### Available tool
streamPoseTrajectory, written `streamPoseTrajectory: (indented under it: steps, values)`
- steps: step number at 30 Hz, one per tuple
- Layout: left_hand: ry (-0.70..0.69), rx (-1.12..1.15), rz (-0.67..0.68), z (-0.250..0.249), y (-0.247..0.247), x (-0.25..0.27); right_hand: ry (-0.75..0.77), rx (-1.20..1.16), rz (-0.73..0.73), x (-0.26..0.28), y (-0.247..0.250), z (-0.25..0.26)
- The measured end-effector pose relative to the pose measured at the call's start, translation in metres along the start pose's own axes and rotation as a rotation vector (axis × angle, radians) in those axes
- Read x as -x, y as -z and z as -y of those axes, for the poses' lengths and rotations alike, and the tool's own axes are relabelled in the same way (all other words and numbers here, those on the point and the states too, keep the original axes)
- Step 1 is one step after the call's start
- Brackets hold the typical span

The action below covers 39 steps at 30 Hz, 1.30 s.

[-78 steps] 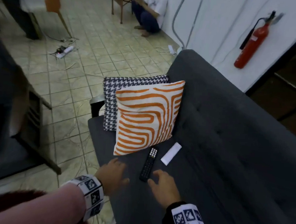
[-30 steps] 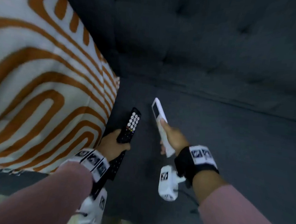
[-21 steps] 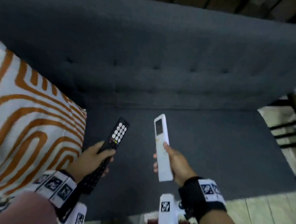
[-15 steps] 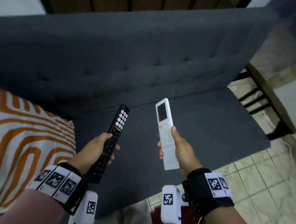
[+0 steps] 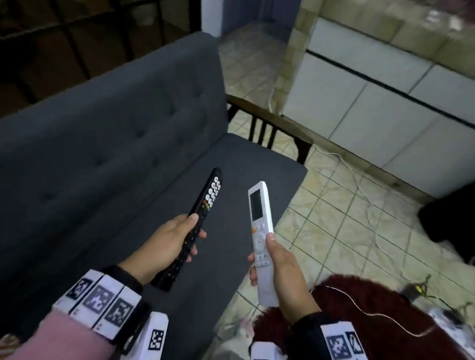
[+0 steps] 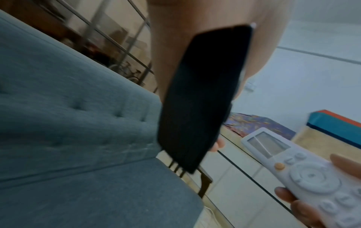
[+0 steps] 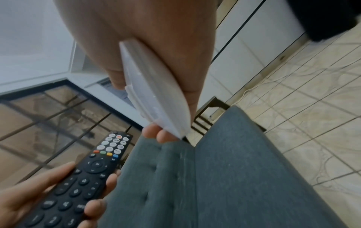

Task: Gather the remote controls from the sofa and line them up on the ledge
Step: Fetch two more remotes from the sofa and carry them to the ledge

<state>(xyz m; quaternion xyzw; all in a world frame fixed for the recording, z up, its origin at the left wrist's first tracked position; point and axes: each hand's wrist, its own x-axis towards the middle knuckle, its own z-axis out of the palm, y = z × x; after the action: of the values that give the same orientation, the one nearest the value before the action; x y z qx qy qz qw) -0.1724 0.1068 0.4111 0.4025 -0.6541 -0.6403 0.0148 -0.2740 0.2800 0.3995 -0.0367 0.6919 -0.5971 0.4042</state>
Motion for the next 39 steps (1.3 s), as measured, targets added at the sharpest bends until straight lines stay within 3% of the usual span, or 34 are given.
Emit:
streamPoseTrajectory:
  steps: [6,11,23,39]
  values:
    - [-0.089,-0.066,0.115,-0.055,-0.097,-0.043,0.008,-0.16,-0.145,-0.011,0.091,0.02]
    - [-0.086,-0.055,0.159,-0.091,-0.164,-0.076,0.026,-0.156,-0.195,-0.039,0.159,0.055]
    - [-0.079,-0.083,0.135,-0.161,-0.235,-0.166,0.14,-0.183,-0.239,-0.136,0.261,0.139]
    - [-0.187,-0.125,0.377,-0.333,-0.393,-0.346,0.114,-0.209,-0.391,-0.278,0.411,0.235]
